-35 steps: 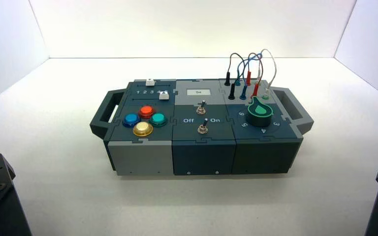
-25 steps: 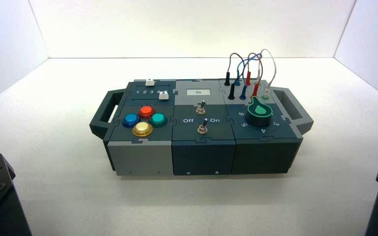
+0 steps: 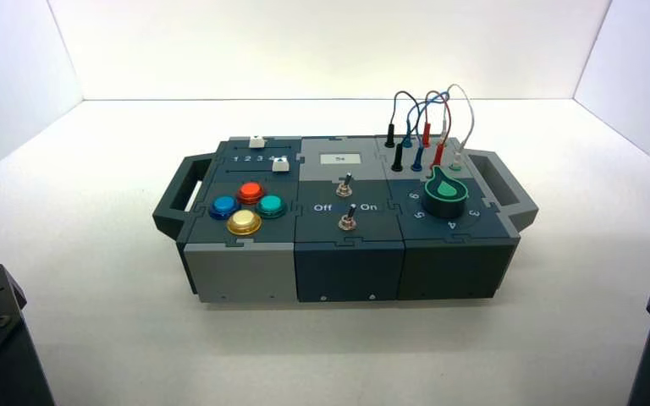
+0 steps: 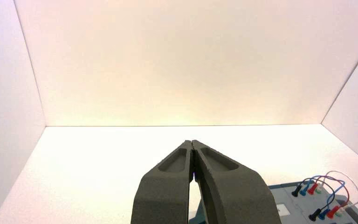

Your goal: Move the top slider to position 5.

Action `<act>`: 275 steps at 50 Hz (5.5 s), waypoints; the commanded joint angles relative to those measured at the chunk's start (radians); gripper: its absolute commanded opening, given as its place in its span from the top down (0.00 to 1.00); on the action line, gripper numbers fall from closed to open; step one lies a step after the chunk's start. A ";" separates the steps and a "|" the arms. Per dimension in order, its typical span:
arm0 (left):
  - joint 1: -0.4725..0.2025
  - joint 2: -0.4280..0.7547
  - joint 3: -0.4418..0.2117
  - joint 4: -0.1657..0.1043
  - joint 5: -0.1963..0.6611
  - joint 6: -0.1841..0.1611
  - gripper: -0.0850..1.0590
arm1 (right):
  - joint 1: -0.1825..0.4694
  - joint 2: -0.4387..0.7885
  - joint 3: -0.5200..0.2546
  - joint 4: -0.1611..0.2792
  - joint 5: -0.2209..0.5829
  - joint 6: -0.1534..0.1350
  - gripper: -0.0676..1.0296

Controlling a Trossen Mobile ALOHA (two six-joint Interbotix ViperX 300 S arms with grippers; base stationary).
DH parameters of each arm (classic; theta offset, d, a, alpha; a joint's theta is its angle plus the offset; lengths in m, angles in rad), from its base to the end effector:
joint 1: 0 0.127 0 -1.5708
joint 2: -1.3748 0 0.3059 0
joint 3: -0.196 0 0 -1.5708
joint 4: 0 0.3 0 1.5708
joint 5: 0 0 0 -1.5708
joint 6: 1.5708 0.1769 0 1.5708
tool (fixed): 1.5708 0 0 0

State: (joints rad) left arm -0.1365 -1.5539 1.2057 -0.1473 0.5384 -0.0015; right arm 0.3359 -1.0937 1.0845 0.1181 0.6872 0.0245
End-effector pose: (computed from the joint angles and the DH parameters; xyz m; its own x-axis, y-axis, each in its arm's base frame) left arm 0.1531 -0.0345 0.2615 0.9607 -0.2079 -0.1838 0.1839 0.9730 -0.1394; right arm 0.1831 0.0779 0.2103 0.7106 0.3273 -0.6228 -0.3130 0.9399 0.1367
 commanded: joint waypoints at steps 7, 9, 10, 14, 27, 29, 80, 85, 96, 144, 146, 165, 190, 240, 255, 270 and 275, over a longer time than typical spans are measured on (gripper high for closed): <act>0.005 0.029 -0.012 -0.002 -0.005 -0.003 0.95 | 0.176 0.282 -0.153 0.117 -0.069 0.006 0.96; 0.005 0.032 -0.012 -0.002 -0.005 -0.003 0.95 | 0.209 0.339 -0.184 0.121 -0.075 0.008 0.96; 0.005 0.032 -0.014 -0.003 -0.005 -0.003 0.95 | 0.225 0.370 -0.199 0.121 -0.077 0.008 0.96; 0.006 0.032 -0.012 -0.003 -0.005 -0.002 0.95 | 0.268 0.465 -0.255 0.123 -0.074 0.006 0.96; 0.006 0.031 -0.014 -0.005 -0.005 -0.003 0.95 | 0.411 0.805 -0.456 0.124 -0.074 0.006 0.96; 0.005 0.029 -0.014 -0.006 -0.005 -0.003 0.95 | 0.419 0.861 -0.491 0.124 -0.074 0.006 0.96; 0.006 0.035 -0.015 -0.006 0.000 -0.003 0.95 | 0.517 1.483 -1.019 0.150 0.110 0.003 0.96; 0.005 0.035 -0.014 -0.006 0.000 -0.003 0.95 | 0.517 1.496 -1.028 0.147 0.109 0.003 0.96; 0.006 0.034 -0.015 -0.006 0.000 -0.003 0.95 | 0.515 1.529 -1.058 0.144 0.107 0.006 0.96; 0.006 0.031 -0.017 -0.006 -0.002 -0.002 0.95 | 0.442 1.551 -1.054 0.107 0.104 0.025 0.96; 0.005 0.029 -0.017 -0.006 -0.002 -0.002 0.95 | 0.443 1.551 -1.054 0.107 0.104 0.025 0.96; 0.005 0.031 -0.017 -0.006 -0.003 -0.002 0.95 | 0.457 1.545 -1.083 0.120 0.104 0.038 0.96; 0.005 0.029 -0.017 -0.006 -0.005 -0.002 0.95 | 0.476 1.545 -1.072 0.140 0.120 0.054 0.96; 0.006 0.028 -0.018 -0.003 -0.005 0.000 0.95 | 0.466 1.542 -1.009 0.121 0.114 0.061 0.96; 0.005 0.028 -0.018 -0.005 -0.006 0.000 0.95 | 0.456 1.540 -1.003 0.117 0.112 0.061 0.96; 0.006 0.028 -0.018 -0.003 -0.005 0.000 0.95 | 0.445 1.525 -0.989 0.110 0.112 0.061 0.96; 0.006 0.028 -0.018 -0.003 -0.006 0.000 0.95 | 0.442 1.520 -0.983 0.106 0.110 0.061 0.96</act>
State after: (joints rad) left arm -0.1350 -1.5370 1.2042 -0.1519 0.5430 -0.0015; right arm 0.7915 0.4617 0.1028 0.2347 0.7977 0.0813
